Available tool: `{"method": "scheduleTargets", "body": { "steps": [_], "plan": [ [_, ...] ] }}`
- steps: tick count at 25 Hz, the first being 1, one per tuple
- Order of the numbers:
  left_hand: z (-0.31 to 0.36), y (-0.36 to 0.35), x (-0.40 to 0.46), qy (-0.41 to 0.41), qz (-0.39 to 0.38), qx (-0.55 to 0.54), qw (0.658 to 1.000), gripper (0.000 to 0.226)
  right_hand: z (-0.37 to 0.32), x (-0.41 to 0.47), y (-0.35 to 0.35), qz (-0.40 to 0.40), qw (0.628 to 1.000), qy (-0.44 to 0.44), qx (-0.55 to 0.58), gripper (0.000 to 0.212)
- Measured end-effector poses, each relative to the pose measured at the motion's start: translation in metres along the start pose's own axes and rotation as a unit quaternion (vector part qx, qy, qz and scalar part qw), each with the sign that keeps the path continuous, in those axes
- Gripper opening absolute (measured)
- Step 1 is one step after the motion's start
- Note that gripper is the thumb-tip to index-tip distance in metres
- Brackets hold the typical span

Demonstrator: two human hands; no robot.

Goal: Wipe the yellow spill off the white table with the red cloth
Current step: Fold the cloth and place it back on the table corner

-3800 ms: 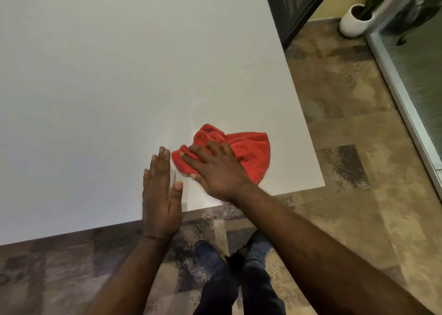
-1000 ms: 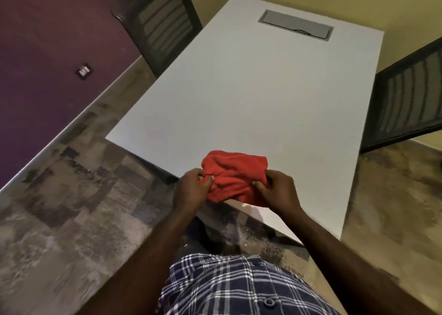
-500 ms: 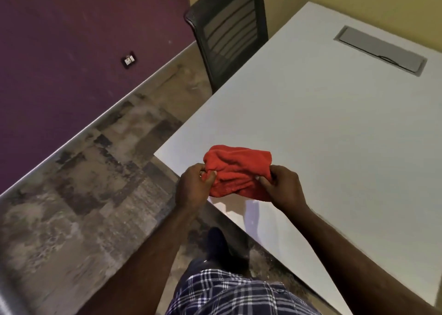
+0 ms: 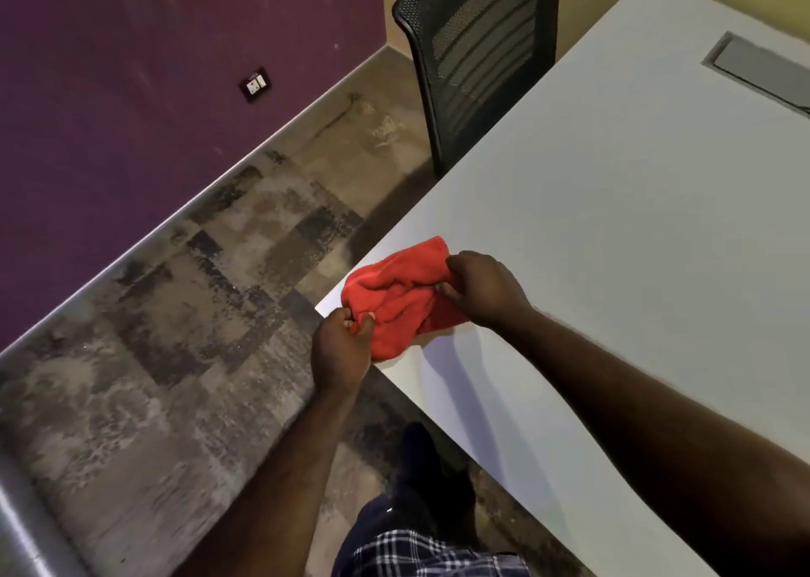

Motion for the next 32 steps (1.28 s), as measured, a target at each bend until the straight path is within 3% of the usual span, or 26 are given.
{"method": "scheduleTargets", "body": {
  "steps": [6,11,14,17,22,26,32],
  "plan": [
    [-0.031,-0.007,0.003,0.064,0.017,0.009,0.998,0.026,-0.005,0.042,-0.048,-0.074,0.993,0.015,-0.089,0.015],
    [-0.044,-0.014,0.006,0.084,0.004,0.028,0.996,0.039,-0.001,0.044,-0.06,-0.066,0.992,-0.032,-0.098,0.021],
    [-0.043,-0.008,0.003,0.048,0.017,0.081,0.995,0.052,0.003,0.032,-0.06,-0.035,0.992,-0.06,-0.109,0.039],
    [-0.037,-0.009,-0.001,-0.04,0.003,0.197,0.98,0.075,-0.002,0.017,-0.063,-0.007,0.99,-0.024,-0.135,0.06],
    [-0.036,-0.043,0.002,-0.17,-0.132,0.338,0.916,0.072,-0.016,-0.003,-0.104,-0.107,0.965,0.108,-0.213,0.063],
    [-0.052,-0.057,0.007,-0.158,-0.2,0.364,0.896,0.065,-0.006,-0.001,-0.119,-0.138,0.959,0.071,-0.238,0.061],
    [-0.052,-0.061,0.001,-0.144,-0.183,0.381,0.895,0.067,-0.007,0.015,-0.117,-0.159,0.939,0.081,-0.295,0.058]
  ]
}}
Point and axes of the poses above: each hand's wrist, its own x-axis towards the middle knuckle, its own y-axis out of the back of the hand, z = x × y, the point moved 9 cm from there along x, towards the middle knuckle, and after that the axes turned 5 degrees about -y, right-handed, at the moved point
